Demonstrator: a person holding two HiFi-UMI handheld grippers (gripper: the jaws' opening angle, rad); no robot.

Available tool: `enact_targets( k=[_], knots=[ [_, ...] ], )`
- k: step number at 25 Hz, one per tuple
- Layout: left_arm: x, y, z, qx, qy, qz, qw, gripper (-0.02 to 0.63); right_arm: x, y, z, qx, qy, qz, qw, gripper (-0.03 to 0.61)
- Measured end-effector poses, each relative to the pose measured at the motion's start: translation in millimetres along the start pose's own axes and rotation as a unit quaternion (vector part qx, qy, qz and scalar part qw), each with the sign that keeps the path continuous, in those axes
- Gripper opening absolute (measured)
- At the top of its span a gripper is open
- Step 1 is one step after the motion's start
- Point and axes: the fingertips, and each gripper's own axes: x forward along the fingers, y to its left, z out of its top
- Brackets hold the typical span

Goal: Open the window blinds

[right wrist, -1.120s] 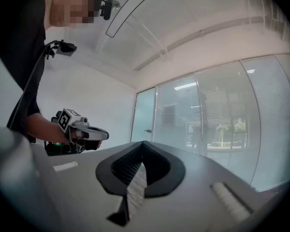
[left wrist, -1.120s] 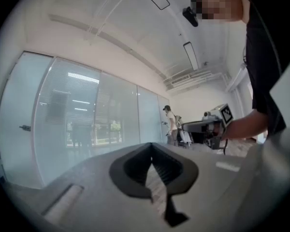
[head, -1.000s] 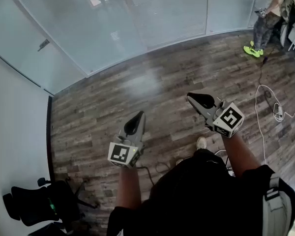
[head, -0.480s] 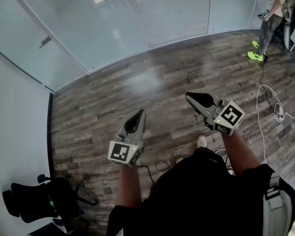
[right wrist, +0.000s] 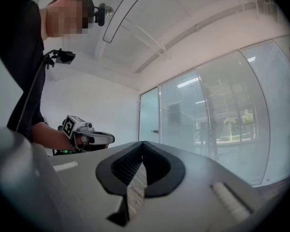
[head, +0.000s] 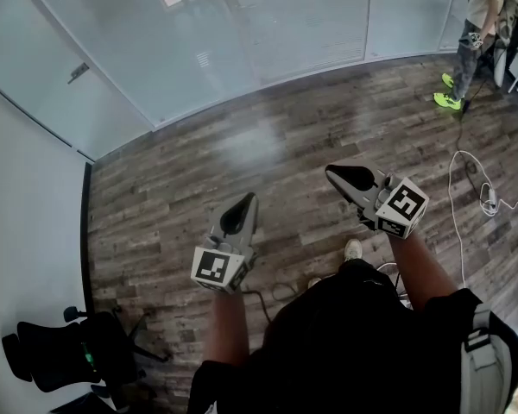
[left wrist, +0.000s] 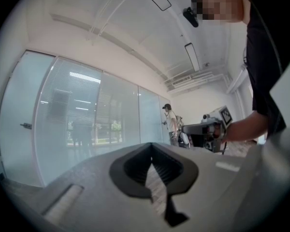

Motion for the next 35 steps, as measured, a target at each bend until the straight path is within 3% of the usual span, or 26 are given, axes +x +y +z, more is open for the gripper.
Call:
enact_targets(
  k=[9, 15, 19, 23, 31, 35],
  knots=[
    [7.9, -0.9, 1.5, 0.027, -0.005, -0.019, 0.9995, 0.005, 3.0, -3.6, -11.1, -0.029, 0.022, 0.003, 0.999, 0.005],
    [21.1, 7.8, 9.3, 0.012, -0.004, -0.006, 0.9999, 0.005, 7.4, -17.4, -9.8, -0.023, 0.022, 0.002, 0.999, 0.005],
    [31.9, 18.3, -7.4, 0.031, -0.010, 0.000, 0.9995, 0.003, 15.5, -31.9, -11.3, -0.009, 0.018, 0.009, 1.000, 0.005],
    [46.8, 34.0, -3.2, -0.006, 0.010, 0.020, 0.9997, 0.003, 32.8, -53.9, -24.0, -0.004, 0.033, 0.018, 0.999, 0.005],
    [88.2, 79.8, -9.3, 0.013, 0.016, 0.059, 0.9980, 0.005, 80.3, -109.5, -18.3, 0.006, 0.019, 0.058, 0.998, 0.005],
    [111.4, 97.9, -6.4, 0.000, 0.031, 0.087, 0.9957, 0.005, 98.4, -138.2, -17.4, -0.003, 0.023, 0.081, 0.996, 0.005]
  ],
)
